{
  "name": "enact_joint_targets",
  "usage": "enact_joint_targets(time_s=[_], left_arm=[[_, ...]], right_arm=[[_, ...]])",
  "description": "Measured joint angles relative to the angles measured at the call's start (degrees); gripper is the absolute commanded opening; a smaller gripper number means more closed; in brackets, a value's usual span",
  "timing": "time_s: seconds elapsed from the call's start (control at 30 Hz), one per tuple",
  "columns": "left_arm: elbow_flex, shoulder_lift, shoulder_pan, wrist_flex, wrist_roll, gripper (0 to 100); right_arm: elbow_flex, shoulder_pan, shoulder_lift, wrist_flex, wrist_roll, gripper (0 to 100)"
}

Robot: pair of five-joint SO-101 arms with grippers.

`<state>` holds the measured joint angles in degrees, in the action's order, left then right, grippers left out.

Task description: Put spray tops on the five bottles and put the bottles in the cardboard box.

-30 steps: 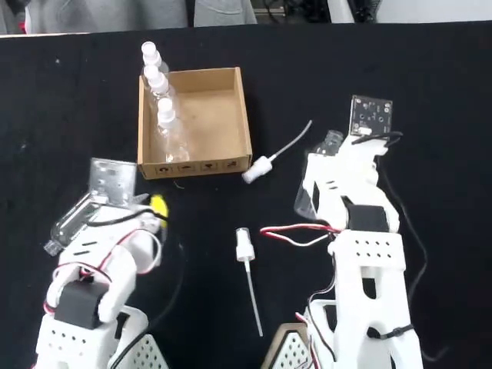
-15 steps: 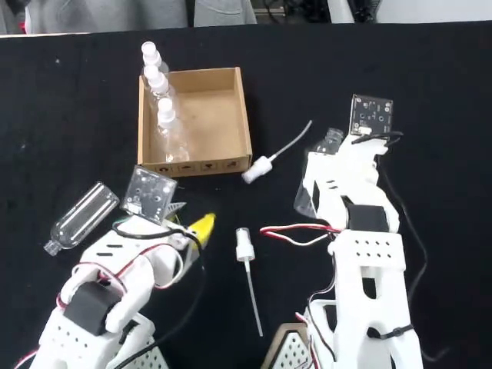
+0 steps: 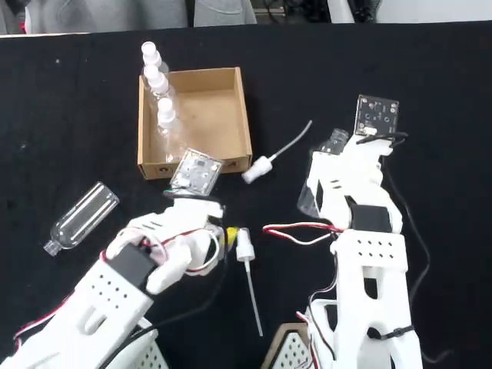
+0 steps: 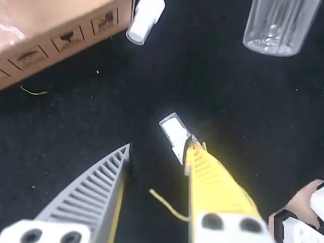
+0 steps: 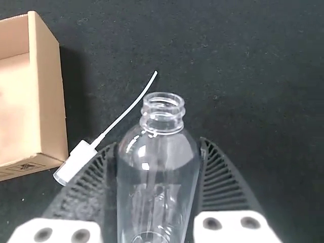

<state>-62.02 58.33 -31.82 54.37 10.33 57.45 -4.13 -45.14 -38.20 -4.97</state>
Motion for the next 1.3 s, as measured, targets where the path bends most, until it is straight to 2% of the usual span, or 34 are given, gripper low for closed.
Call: enact_joint_targets(time_s=[0.3,0.43,0.7,0.9,1.3], left_arm=[[0.3,-10.1,0.1,-7.3,2.1,17],[0.3,-14.5,-2.5,-9.2,3.1,17],[5.1,-25.1,-4.7,-9.5,6.5,17],[10.0,-34.9,-6.1,-9.5,13.6,17],[14.2,-45.2,-6.7,-9.6,14.5,16]], right_arm=[[0.0,-0.3,0.0,0.0,0.0,9.0],[0.0,-0.3,0.0,0.0,0.0,8.9],[1.1,-0.3,0.0,1.8,0.0,8.9],[1.1,-0.3,0.0,2.0,0.0,9.0],[1.1,-0.3,0.0,2.0,0.0,9.1]])
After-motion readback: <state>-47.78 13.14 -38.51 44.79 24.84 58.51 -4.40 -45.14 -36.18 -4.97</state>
